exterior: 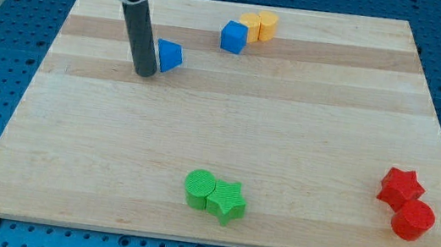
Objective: Move the blue triangle to the left of the blue cube
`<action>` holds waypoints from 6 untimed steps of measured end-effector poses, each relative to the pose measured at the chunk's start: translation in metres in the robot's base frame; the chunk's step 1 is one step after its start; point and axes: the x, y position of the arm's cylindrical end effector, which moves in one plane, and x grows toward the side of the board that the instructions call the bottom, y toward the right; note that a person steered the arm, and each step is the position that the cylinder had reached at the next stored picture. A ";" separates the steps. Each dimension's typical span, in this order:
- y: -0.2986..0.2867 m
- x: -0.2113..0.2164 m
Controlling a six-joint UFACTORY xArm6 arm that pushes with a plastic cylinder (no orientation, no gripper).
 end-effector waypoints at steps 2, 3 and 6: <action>0.031 -0.057; 0.027 -0.044; 0.043 -0.037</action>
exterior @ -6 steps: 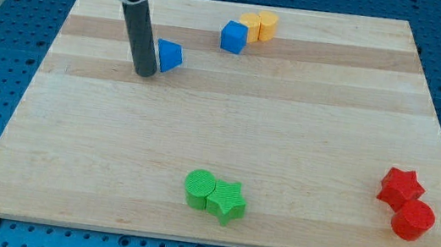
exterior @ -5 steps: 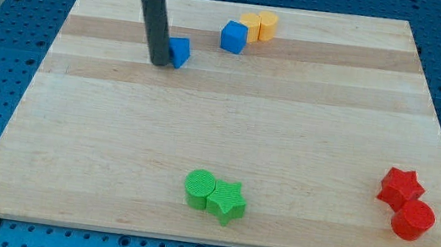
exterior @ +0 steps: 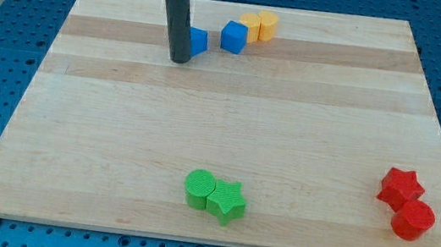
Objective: Move the blue triangle to the left of the blue cube
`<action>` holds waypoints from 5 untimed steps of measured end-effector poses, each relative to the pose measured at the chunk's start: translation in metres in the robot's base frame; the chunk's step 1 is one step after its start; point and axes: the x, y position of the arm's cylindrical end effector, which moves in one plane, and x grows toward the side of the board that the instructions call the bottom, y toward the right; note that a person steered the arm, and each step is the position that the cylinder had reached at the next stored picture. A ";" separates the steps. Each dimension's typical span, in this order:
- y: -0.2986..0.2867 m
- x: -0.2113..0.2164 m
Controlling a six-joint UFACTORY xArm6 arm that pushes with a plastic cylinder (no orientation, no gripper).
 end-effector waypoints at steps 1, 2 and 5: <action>0.000 -0.021; 0.000 -0.038; 0.032 -0.004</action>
